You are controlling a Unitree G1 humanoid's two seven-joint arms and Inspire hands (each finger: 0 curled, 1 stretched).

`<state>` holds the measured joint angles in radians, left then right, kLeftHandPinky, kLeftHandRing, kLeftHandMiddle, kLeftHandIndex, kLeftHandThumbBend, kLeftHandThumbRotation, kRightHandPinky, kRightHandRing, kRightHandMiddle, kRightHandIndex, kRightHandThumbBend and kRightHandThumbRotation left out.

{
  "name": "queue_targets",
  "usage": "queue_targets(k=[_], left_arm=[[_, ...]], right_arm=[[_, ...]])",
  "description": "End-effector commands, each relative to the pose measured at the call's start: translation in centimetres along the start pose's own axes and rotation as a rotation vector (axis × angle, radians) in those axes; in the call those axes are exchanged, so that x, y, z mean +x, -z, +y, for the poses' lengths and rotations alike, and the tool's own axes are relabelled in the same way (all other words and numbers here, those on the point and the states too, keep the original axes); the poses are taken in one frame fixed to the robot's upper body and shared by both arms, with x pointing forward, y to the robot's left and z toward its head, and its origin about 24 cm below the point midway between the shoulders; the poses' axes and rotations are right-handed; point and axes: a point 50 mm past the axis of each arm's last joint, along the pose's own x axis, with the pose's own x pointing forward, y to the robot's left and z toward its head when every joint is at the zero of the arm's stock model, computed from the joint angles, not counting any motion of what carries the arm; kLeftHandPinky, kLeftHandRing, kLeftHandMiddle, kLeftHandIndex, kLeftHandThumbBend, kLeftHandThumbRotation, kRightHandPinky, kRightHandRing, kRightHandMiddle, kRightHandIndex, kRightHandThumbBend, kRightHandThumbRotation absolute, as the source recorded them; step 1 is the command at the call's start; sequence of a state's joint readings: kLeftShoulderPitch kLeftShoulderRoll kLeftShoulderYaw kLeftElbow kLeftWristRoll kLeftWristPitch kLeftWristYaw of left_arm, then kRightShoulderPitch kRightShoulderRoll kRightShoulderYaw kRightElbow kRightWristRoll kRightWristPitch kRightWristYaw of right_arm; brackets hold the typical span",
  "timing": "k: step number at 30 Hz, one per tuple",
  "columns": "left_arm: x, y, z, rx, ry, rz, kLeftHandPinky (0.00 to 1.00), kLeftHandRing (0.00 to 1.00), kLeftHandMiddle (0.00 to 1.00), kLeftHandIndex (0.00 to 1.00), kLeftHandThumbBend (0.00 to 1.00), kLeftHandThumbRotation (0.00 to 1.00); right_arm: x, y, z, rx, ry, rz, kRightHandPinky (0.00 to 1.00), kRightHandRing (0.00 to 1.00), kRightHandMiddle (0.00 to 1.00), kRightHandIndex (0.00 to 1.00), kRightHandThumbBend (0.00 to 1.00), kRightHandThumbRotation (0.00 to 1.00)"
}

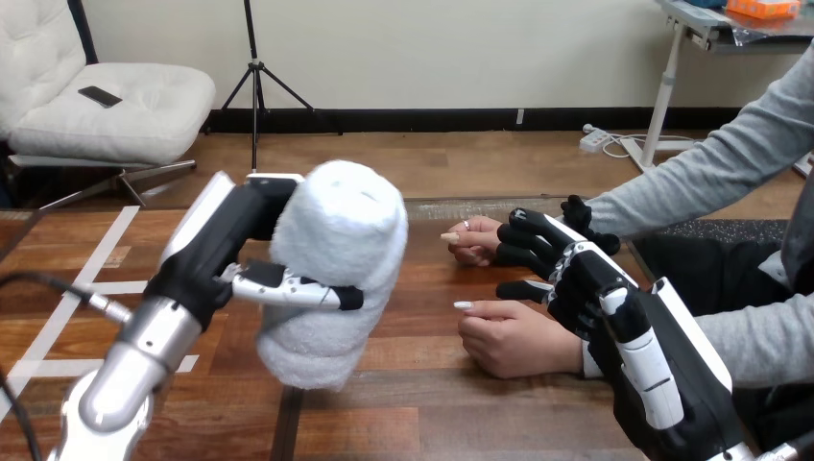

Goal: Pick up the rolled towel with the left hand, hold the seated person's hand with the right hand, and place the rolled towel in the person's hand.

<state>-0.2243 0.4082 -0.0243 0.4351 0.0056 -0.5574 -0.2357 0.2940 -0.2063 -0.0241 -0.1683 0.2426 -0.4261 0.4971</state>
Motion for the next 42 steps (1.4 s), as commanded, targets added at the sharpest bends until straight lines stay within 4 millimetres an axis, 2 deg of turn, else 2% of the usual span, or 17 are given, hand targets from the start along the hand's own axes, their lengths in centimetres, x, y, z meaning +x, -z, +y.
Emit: queue_targets(k=[1,22,34,42], left_arm=[[-0.2,-1.6,1.1,-0.032,-0.114,-0.091,0.3,0.34,0.38,0.39,0.62,0.0],[-3.7,-1.7,-0.2,-0.101,-0.27,-0.106,0.29,0.33,0.38,0.38,0.62,0.0],[-4.5,-1.9,-1.1,-0.134,-0.3,-0.109,0.28,0.32,0.37,0.38,0.6,0.0],[-4.7,-2.1,-1.3,-0.137,-0.311,-0.113,0.28,0.32,0.37,0.38,0.6,0.0]], right_arm=[[1.4,-1.0,-1.4,-0.053,-0.011,-0.074,0.78,0.88,0.88,0.88,0.77,1.0],[1.8,-0.6,-3.2,-0.129,-0.008,-0.052,0.77,0.85,0.86,0.85,0.87,1.0],[2.2,-0.5,-3.9,-0.211,-0.015,-0.039,0.74,0.84,0.86,0.83,0.91,1.0],[2.6,-0.3,-4.5,-0.262,-0.037,-0.012,0.75,0.85,0.86,0.84,0.98,1.0]])
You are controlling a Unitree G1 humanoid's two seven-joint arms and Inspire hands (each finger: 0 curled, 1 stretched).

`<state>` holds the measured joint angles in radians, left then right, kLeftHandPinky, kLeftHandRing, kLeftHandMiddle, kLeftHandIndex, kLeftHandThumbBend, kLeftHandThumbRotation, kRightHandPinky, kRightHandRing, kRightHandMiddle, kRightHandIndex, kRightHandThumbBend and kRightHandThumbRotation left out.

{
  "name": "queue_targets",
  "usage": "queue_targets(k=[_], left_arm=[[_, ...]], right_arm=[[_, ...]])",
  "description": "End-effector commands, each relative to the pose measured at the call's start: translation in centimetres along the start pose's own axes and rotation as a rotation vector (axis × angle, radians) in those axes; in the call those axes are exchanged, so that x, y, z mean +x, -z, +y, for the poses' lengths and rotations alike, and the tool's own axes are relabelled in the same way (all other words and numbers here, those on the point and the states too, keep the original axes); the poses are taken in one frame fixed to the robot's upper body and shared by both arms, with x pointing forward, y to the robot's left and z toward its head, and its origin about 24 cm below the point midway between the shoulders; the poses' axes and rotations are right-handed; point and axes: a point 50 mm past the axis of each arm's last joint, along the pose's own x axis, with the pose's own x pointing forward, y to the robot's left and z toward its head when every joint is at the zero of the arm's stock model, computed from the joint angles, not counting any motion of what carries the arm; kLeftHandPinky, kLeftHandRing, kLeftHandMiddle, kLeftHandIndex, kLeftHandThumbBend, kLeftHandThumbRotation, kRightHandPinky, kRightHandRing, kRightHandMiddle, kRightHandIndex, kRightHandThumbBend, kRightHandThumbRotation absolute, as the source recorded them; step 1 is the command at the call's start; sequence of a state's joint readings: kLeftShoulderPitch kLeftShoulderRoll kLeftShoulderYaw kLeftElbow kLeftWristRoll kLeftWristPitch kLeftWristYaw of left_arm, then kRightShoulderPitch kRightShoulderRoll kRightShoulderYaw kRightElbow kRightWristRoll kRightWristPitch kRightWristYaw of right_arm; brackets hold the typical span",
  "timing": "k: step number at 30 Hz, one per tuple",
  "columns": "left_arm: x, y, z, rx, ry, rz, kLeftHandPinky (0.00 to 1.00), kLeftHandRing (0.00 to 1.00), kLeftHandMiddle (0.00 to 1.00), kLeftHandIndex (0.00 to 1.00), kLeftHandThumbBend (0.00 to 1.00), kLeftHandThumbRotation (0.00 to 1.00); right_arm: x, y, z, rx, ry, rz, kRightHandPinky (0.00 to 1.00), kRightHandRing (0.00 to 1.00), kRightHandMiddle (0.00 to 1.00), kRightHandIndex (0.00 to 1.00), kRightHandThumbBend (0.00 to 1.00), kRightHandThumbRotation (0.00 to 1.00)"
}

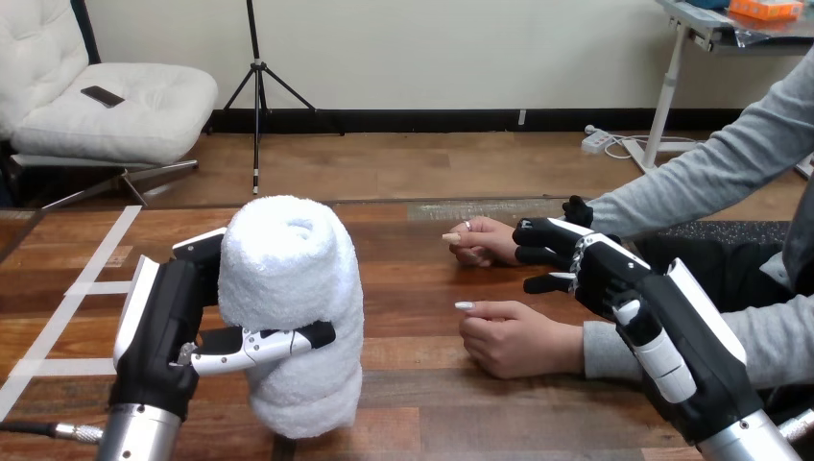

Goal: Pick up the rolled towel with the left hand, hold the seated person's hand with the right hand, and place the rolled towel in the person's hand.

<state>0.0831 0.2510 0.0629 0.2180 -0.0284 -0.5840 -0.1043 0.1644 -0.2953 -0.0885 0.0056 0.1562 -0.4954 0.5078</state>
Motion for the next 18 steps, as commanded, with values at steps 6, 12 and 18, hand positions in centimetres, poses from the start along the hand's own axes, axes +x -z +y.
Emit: queue_targets(k=[6,12,18], left_arm=[[1.5,-2.7,0.4,-0.007,-0.034,-0.155,0.28,0.32,0.37,0.38,0.59,0.0],[1.3,-2.5,0.3,-0.021,-0.035,-0.131,0.28,0.31,0.36,0.38,0.59,0.0],[1.1,-2.4,0.2,-0.016,-0.033,-0.128,0.28,0.31,0.37,0.38,0.59,0.0]], right_arm=[[2.0,-0.9,-2.1,-0.137,-0.017,-0.052,0.76,0.86,0.87,0.84,1.0,1.0],[2.4,-0.7,-2.6,-0.17,-0.018,-0.05,0.77,0.86,0.88,0.85,0.99,0.98],[2.8,-0.5,-3.1,-0.236,-0.009,-0.047,0.75,0.84,0.86,0.83,0.94,0.93]])
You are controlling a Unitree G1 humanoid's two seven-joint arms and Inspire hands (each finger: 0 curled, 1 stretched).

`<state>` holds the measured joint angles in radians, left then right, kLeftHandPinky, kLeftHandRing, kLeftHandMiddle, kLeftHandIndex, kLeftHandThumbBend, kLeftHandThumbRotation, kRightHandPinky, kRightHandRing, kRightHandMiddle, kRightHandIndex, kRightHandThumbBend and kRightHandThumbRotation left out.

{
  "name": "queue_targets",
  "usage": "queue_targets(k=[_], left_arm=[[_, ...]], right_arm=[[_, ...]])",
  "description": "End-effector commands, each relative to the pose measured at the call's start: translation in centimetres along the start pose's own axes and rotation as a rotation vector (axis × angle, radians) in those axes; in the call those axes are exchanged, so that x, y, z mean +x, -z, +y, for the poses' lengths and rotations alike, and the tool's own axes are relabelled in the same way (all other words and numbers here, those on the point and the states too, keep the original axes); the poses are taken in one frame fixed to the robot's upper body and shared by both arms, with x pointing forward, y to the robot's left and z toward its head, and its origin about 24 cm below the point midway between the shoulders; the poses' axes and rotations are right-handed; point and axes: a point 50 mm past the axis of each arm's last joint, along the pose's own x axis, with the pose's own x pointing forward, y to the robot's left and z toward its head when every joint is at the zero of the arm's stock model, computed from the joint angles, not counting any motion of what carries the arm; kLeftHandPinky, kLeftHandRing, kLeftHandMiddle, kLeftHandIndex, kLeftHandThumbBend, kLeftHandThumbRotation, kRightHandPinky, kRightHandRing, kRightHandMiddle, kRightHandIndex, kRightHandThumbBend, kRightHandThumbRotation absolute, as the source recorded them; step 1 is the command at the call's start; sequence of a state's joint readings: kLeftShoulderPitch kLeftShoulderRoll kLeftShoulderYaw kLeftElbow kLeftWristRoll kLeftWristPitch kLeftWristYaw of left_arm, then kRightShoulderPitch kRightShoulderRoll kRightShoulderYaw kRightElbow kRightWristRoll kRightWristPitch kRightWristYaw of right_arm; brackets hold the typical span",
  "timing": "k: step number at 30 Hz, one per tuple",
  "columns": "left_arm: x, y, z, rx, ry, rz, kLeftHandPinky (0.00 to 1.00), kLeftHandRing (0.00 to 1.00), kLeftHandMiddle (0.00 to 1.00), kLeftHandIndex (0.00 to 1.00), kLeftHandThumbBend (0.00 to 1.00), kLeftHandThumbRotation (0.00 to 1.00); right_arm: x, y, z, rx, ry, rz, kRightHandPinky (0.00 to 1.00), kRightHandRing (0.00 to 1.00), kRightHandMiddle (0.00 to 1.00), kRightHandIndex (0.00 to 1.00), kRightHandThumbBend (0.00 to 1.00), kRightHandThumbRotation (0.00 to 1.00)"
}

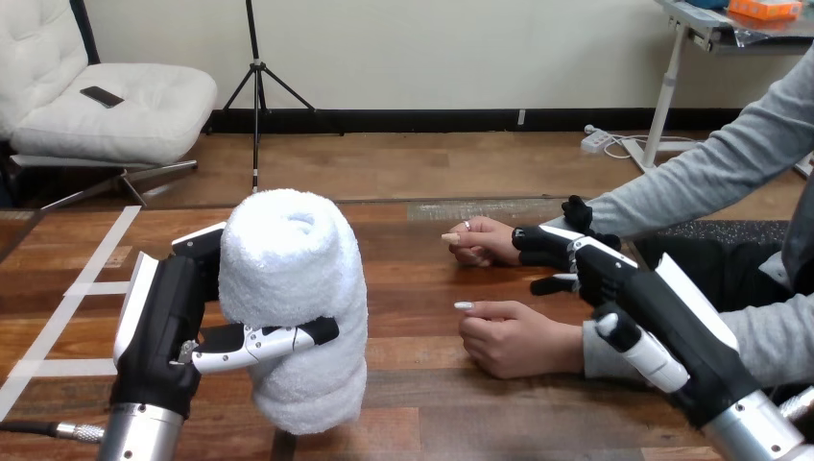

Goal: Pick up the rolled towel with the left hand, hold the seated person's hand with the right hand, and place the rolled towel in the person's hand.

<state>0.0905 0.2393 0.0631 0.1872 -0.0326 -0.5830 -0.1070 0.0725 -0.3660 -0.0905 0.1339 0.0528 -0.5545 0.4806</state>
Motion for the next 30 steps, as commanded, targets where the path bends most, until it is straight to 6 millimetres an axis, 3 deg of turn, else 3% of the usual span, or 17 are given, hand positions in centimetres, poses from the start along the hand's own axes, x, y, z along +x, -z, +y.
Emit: queue_targets(k=[1,16,30], left_arm=[[1.0,-1.9,0.4,-0.008,-0.027,-0.108,0.28,0.31,0.37,0.38,0.59,0.0],[0.9,-2.2,0.4,-0.016,-0.033,-0.145,0.27,0.31,0.36,0.37,0.61,0.0],[0.9,-2.2,0.1,-0.044,-0.028,-0.151,0.26,0.3,0.35,0.37,0.61,0.0]], right_arm=[[1.9,-1.0,-2.0,-0.097,0.041,-0.08,0.74,0.84,0.86,0.83,0.93,0.92],[2.5,-0.2,-3.1,-0.188,-0.011,-0.016,0.78,0.86,0.87,0.86,0.94,0.8],[2.9,0.9,-4.2,-0.302,-0.034,0.045,0.74,0.83,0.86,0.84,0.81,0.64]])
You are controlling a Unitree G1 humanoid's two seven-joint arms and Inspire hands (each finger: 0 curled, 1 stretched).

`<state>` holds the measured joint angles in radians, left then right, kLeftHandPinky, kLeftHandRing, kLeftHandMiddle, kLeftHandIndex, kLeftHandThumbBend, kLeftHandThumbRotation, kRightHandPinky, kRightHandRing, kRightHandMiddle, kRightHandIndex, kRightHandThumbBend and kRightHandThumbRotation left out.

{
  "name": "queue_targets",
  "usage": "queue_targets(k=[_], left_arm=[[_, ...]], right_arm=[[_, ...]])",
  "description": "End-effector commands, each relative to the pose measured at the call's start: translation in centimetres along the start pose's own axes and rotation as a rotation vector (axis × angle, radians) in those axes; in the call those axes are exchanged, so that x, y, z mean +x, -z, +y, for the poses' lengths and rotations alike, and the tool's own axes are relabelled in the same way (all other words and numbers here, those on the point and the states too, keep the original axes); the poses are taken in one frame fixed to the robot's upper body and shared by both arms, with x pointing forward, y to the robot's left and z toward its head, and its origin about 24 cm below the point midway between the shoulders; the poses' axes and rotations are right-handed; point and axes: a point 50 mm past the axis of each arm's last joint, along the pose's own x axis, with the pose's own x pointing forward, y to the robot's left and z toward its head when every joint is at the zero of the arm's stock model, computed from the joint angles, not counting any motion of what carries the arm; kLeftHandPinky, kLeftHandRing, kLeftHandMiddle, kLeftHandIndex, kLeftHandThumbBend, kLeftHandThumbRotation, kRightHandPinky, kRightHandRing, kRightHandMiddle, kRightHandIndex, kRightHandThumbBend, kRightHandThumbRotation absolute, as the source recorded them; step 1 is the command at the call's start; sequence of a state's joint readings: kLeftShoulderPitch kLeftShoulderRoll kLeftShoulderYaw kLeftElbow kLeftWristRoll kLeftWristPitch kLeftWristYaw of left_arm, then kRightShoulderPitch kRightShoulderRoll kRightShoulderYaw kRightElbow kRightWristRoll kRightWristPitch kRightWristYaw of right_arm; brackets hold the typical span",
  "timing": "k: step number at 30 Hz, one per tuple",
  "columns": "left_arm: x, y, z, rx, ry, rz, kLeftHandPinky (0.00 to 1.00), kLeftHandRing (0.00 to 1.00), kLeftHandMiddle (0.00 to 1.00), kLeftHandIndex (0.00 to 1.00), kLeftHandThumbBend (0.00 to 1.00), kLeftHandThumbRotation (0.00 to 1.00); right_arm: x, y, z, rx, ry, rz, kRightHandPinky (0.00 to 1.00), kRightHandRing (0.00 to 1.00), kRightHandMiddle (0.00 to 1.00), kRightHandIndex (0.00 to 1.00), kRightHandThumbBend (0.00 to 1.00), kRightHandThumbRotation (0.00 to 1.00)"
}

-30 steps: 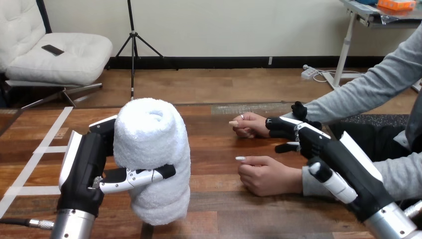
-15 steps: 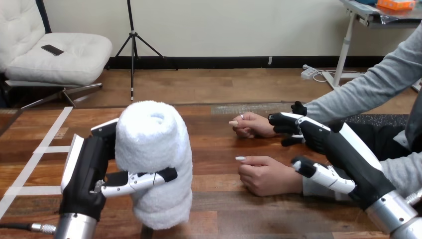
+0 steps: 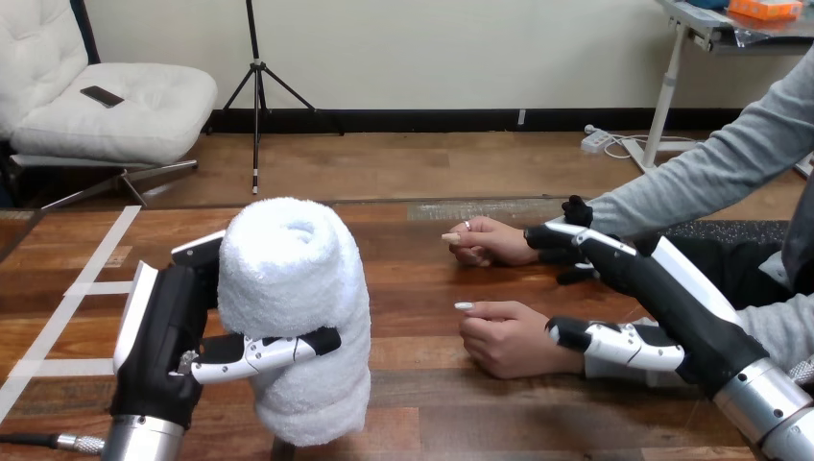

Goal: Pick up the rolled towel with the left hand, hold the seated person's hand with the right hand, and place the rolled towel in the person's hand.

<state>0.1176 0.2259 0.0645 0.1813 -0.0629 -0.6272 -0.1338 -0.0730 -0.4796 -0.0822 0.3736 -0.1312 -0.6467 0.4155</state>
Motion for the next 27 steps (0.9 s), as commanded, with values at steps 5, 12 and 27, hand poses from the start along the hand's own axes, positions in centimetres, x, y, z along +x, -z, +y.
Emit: queue_targets(k=[5,12,27], left_arm=[[1.6,-1.8,0.1,-0.005,-0.023,-0.107,0.27,0.31,0.36,0.37,0.62,0.0],[1.6,-1.7,-0.1,-0.005,-0.015,-0.099,0.27,0.31,0.36,0.37,0.62,0.0],[1.7,-1.5,-0.4,-0.031,-0.007,-0.083,0.27,0.31,0.37,0.37,0.59,0.0]], right_arm=[[1.7,-0.4,-2.4,-0.128,0.025,-0.025,0.72,0.82,0.86,0.84,0.77,0.58],[2.0,0.2,-2.7,-0.164,0.006,0.014,0.72,0.82,0.86,0.84,0.75,0.54],[2.8,1.6,-3.3,-0.229,-0.043,0.123,0.71,0.82,0.85,0.84,0.69,0.5]])
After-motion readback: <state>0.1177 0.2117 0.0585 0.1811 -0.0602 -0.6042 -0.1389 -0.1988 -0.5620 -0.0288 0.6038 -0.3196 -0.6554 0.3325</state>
